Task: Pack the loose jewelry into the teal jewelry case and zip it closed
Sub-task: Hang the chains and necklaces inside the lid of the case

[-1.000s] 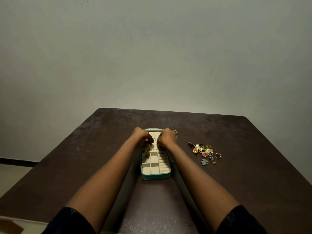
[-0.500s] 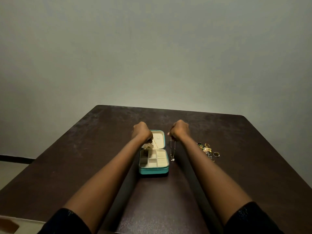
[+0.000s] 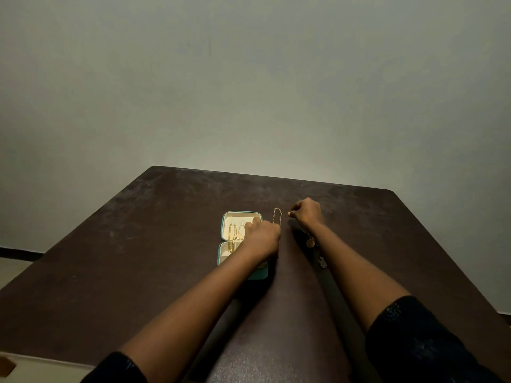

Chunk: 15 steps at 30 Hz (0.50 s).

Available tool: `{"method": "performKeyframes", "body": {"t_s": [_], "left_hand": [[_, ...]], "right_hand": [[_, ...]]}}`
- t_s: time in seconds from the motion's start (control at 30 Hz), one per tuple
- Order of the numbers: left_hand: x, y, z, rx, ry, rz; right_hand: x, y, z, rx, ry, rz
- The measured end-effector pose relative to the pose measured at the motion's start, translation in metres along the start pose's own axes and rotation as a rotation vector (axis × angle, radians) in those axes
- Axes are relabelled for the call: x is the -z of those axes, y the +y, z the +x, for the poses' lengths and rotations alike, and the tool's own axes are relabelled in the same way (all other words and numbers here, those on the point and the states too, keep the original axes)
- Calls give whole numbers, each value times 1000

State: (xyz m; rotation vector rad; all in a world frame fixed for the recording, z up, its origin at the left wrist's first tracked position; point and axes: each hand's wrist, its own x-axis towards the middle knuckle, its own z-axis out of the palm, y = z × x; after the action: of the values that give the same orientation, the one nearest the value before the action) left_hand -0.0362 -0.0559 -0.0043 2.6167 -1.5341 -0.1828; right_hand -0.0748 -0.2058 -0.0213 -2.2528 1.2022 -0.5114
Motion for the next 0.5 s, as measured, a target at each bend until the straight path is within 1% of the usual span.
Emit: {"method": "performKeyframes", "body": {"t_s": [0.1,0.2,0.4,0.5], "left_hand": [[-6,-2,-2,-24,30,74],[-12,-3,-1,-50,24,114],[-15,-9,5,-51,-16,101],[-15,-10,9,-40,-33,78]], "right_hand": [[-4,-5,8,74,-51,-78],[-13,-11,19,107,-88,-113],[-28,-20,40,185,-221,-272],[-35,-17,49,205,-223,-350]]}}
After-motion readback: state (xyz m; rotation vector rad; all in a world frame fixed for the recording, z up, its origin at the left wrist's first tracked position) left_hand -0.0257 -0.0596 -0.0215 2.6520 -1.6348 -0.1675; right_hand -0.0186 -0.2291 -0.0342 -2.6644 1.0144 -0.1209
